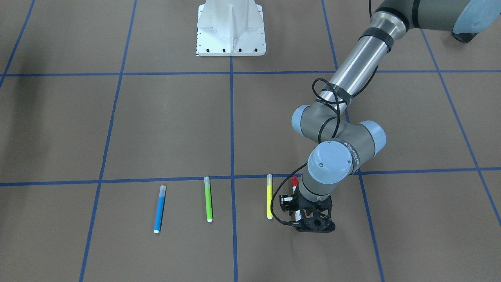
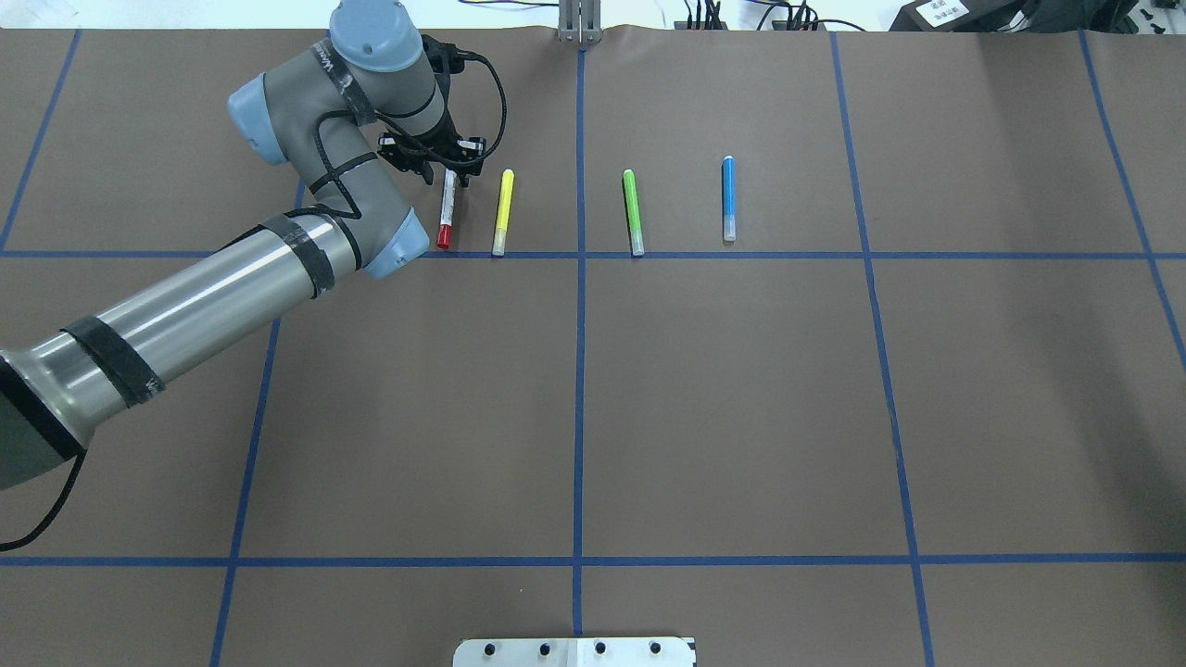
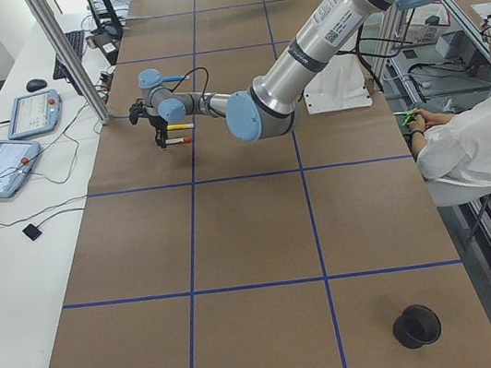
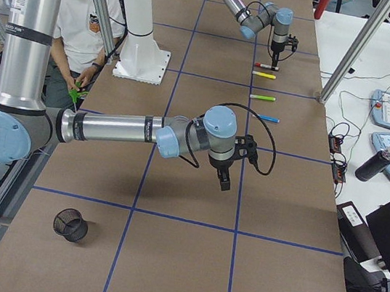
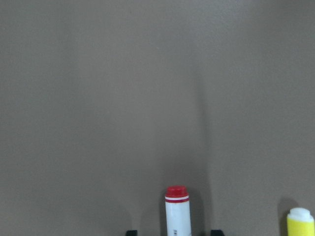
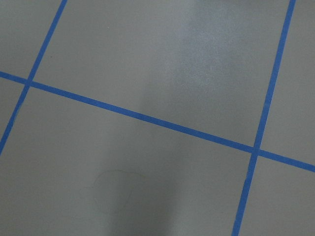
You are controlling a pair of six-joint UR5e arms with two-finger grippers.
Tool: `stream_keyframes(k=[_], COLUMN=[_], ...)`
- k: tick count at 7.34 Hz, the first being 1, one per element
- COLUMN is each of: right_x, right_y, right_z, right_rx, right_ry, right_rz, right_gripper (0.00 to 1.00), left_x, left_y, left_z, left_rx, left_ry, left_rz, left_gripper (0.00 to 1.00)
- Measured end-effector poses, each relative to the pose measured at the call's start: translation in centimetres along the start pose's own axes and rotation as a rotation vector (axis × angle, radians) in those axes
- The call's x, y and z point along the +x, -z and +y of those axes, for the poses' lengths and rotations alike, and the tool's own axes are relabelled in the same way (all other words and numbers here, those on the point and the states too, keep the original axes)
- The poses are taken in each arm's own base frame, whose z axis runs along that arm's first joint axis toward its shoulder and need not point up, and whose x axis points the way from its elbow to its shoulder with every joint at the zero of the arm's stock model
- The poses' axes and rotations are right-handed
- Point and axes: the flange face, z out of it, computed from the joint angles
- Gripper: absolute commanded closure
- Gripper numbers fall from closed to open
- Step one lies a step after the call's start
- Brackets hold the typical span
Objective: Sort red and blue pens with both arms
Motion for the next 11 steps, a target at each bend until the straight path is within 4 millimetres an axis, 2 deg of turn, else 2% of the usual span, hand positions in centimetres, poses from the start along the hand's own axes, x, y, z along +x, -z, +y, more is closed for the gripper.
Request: stream_keyframes(k=[1,2,6,9,11], right_x=[0.0,0.0,0.0,0.0,-0.1], right_y=[0.0,0.0,0.0,0.0,0.0], right_z=[0.0,0.0,0.1,0.1,-0.1], right_rx=[0.0,-0.001,-0.001,-0.001,0.0], right_ry=[0.0,-0.001,0.0,-0.001,0.0], right_rz=[0.0,0.0,-0.001,-0.001,-0.002], right_gripper=[0.0,0.0,0.0,0.0,0.0], left_x=[0.1,0.2,0.7,2.8,2.7], left_y=[-0.3,-0.3,0.3,4.6,7.3], left_z=[0.1,0.1,0.0,-0.8,0.1], left_rx=[0.004,0.008,0.017,0.073,0.11], left_ry=[-0.002,-0.004,-0.005,0.024,0.062], left_rz=[-0.008,-0.009,-0.002,0.062,0.109], left_gripper=[0.89,1.0,1.0,1.0,1.0])
